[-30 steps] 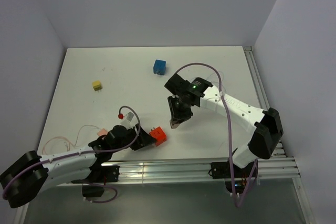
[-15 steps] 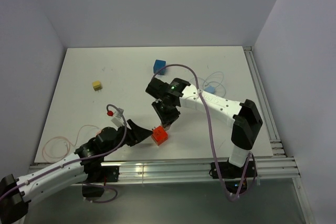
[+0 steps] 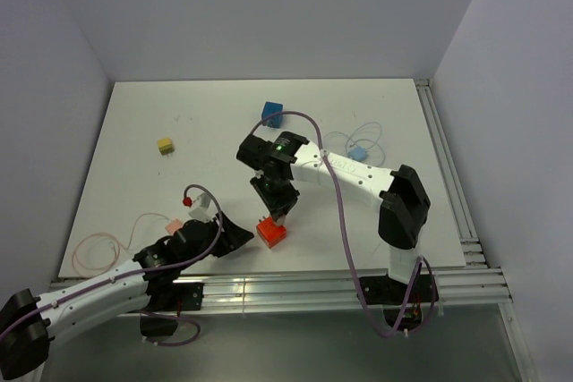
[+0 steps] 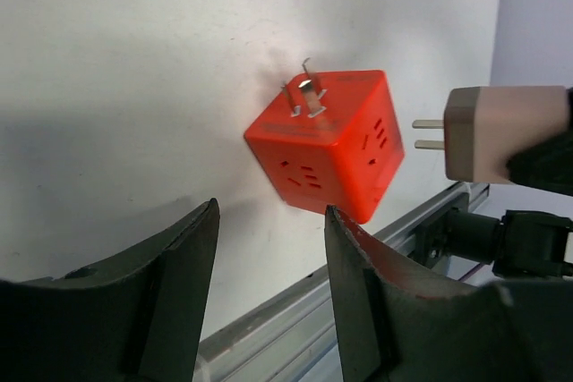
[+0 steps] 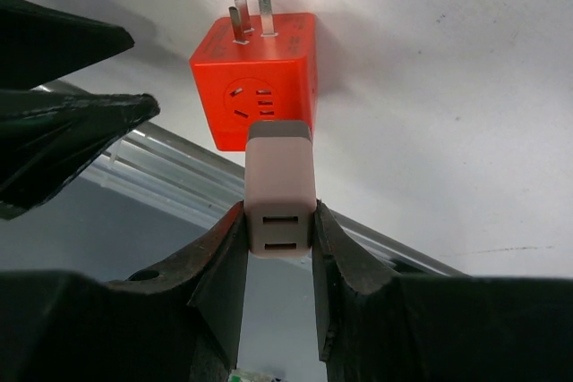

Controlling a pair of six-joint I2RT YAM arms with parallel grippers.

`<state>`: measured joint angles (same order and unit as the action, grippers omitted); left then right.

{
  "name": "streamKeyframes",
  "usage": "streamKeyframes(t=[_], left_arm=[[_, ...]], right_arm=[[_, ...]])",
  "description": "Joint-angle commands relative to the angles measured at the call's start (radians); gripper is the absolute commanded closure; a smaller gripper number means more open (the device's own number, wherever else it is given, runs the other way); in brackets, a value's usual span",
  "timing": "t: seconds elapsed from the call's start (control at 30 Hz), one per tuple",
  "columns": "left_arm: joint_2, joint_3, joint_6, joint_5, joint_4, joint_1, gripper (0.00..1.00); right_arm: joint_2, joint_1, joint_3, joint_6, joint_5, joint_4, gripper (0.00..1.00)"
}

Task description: Insert the plug

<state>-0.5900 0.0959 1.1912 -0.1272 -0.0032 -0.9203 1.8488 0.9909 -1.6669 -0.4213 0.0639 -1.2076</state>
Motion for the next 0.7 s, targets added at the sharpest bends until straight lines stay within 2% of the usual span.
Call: streamKeyframes(t=[0.0,0.67], left_arm=[[-0.04,-0.002,-0.01,0.012,0.094,-0.005,0.44],[-0.114,-0.005,-0.025,0.04,0.177,-0.005,0.44]], right_arm=[[0.018,0.014,-0.057,0.006,0.01,-0.029,1.0],[0.086,0.034,-0.102,-0.004,-0.021,-0.021,1.0]])
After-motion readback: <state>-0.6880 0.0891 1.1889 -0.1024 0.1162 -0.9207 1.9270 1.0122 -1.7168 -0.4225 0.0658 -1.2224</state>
